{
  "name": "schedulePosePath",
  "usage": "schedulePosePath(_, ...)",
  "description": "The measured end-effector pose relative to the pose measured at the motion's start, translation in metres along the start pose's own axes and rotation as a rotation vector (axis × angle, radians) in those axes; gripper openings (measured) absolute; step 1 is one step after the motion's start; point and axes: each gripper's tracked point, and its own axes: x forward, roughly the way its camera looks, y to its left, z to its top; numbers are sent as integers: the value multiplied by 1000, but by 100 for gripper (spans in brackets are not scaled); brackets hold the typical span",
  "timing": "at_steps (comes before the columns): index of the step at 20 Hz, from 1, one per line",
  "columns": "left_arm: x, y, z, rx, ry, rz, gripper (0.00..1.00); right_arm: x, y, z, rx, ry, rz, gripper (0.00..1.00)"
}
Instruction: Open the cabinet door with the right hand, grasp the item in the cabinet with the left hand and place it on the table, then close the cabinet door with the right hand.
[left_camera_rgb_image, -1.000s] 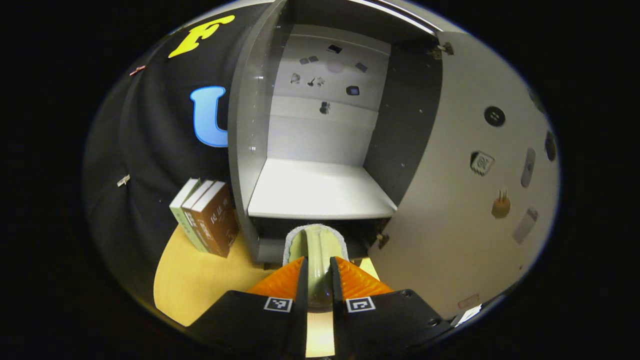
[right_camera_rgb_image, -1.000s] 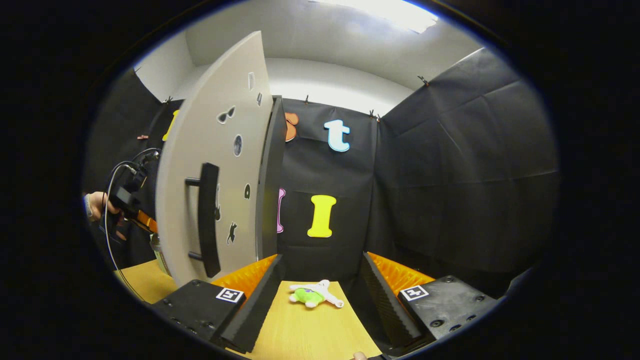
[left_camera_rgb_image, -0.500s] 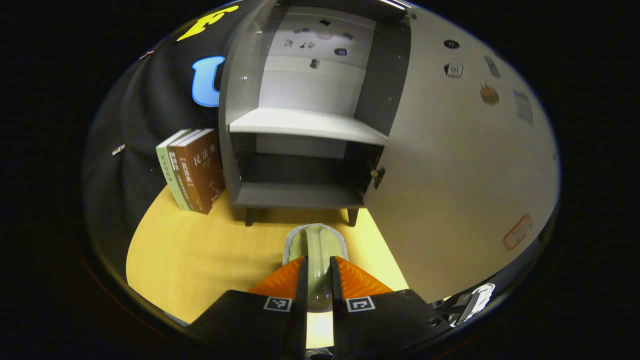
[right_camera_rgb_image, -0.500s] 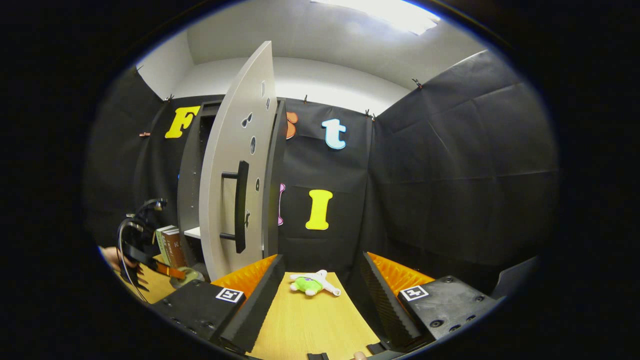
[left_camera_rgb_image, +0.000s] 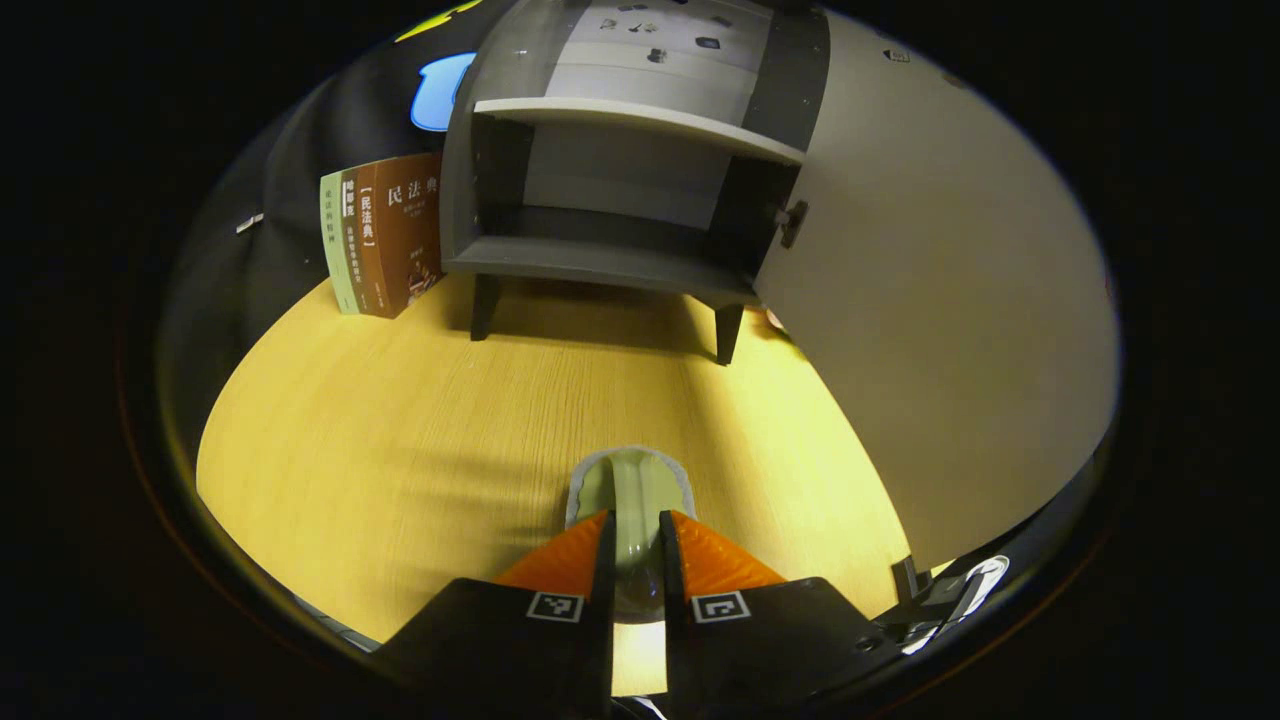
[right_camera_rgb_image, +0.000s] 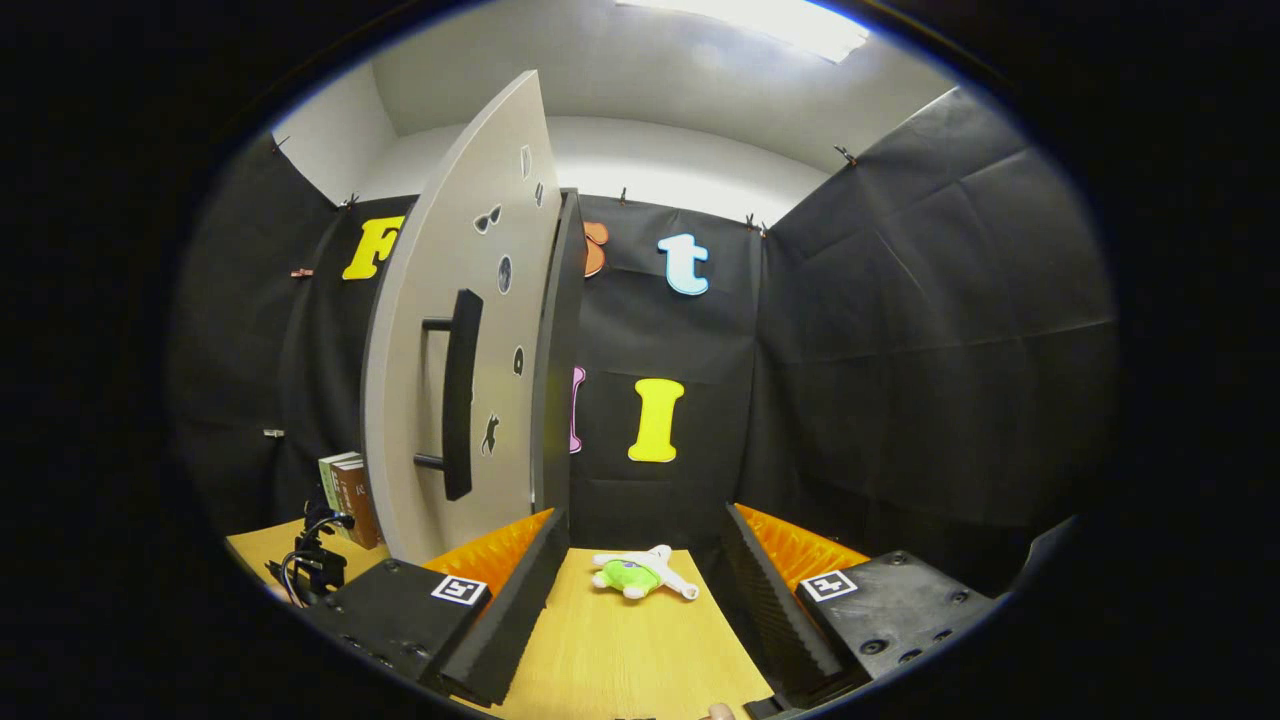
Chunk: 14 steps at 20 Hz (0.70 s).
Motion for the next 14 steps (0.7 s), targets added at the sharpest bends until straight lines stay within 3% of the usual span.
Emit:
schedulePosePath(11,17,9,-36,-11,51,70,27,11,-33,-31,16,54,27,98)
schedulePosePath(12,19,8,-39,-3,57,71,34,11,-33,-32,14,55,33,98)
schedulePosePath(14,20,13,-39,9,68,84,27,11,-33,-34,17,66,43,98)
